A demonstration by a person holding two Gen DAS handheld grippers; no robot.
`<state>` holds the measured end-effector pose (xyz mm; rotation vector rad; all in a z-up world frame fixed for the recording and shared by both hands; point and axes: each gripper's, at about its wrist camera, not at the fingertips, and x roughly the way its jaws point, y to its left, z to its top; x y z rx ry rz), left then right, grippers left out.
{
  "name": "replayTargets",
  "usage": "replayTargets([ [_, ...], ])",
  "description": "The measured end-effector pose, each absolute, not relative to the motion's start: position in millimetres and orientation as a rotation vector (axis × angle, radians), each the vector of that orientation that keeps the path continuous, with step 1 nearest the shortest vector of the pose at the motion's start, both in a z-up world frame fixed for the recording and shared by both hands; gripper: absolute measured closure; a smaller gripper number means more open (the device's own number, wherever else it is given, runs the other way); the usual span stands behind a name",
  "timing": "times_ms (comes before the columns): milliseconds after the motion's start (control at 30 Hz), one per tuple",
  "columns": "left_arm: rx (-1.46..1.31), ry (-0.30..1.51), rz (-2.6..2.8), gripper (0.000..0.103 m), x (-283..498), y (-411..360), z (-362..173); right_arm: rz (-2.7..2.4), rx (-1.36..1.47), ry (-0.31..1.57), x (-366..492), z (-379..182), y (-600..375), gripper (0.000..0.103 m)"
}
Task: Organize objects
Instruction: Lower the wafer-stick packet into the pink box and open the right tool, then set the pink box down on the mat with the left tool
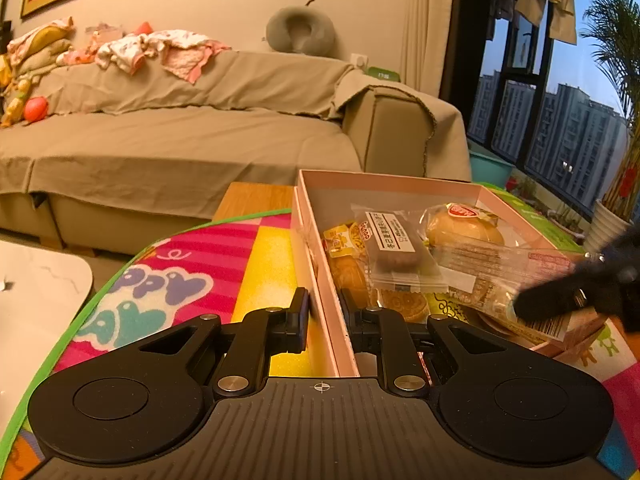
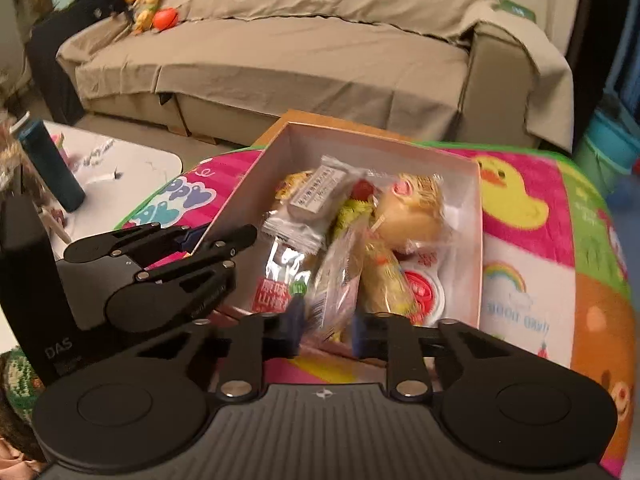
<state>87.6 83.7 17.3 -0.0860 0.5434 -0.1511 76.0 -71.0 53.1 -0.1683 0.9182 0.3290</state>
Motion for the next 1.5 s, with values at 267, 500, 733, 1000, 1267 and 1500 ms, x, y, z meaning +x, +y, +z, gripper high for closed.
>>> replayTargets([
  [267,-0.086,0.543,-0.151,0.085,87.6,83.7,17.5,0.209,-0.288,0.857,98.4,50.6,-59.1,0.084],
  [500,-0.086,0.544,-0.152,0.085,87.6,83.8,17.7,0.158,-0.298,0.81,95.2,56.4,-69.3,0.077],
  [733,-0.086,0.544,-0.152,0.085,87.7,83.9,17.9,0.176,-0.167,0.796,92.1,76.7,-90.0,0.079],
  [1000,-0.086,0.544,-0.153,0.085,87.6,83.8,18.0,0.229,-0.168,0.889,83.0,39.5,-84.3,0.082],
  [1267,-0.104,0.551,-0.161,0.083,90.7,86.3,16.4,0.224,-0.344,0.67,15.4,58.7,-120.4,0.029],
  [1500,-0.126,0.601,-0.191,0.082,99.7,90.6,15.9,0.288,-0.337,0.68,25.3,12.9,-141.1,0.03],
])
